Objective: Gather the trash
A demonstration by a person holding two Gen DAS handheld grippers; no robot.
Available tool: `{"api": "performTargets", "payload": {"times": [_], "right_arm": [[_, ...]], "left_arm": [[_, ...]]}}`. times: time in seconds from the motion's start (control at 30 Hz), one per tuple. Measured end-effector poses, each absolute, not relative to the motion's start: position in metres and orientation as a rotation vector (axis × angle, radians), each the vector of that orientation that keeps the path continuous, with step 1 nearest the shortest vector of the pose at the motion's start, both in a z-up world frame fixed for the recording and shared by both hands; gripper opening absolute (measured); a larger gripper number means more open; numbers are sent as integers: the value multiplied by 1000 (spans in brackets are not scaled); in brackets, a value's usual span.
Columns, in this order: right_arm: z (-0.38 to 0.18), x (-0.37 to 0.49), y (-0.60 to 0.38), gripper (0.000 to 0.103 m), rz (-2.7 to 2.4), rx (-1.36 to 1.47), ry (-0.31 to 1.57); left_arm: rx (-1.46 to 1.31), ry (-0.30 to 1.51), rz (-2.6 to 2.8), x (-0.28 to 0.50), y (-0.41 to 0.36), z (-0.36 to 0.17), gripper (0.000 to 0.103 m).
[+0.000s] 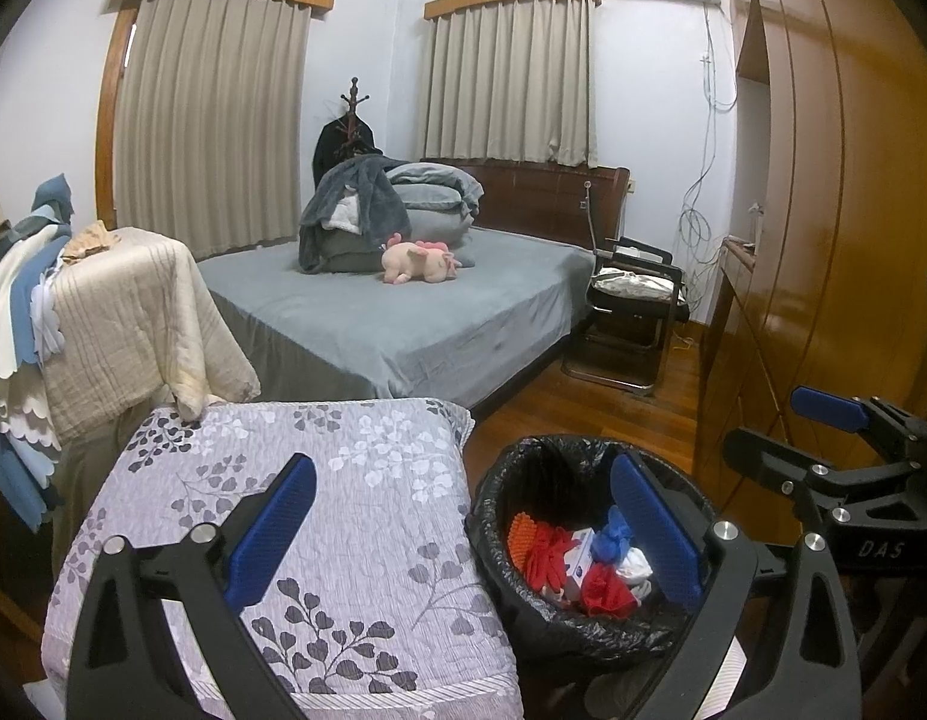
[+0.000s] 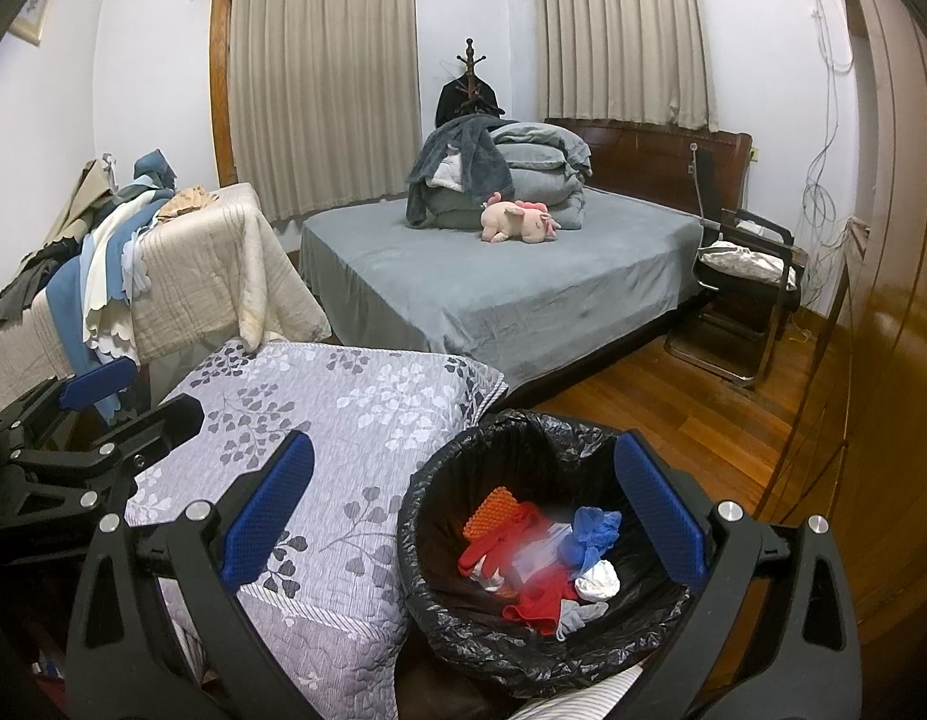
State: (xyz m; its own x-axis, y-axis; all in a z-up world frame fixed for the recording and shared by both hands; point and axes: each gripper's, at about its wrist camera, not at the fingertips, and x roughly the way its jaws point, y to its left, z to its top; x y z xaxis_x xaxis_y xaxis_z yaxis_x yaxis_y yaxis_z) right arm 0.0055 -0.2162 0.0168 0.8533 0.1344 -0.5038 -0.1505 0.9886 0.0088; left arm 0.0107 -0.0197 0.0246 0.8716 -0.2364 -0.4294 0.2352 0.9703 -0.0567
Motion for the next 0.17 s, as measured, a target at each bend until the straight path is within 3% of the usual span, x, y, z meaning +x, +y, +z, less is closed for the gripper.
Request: {"api": "performTargets", "payload": {"times": [0.17], "right_arm": [[16, 6, -215, 98, 150, -32, 528]], "left_arm": [[-4, 451, -247, 10, -19, 23, 97]]}}
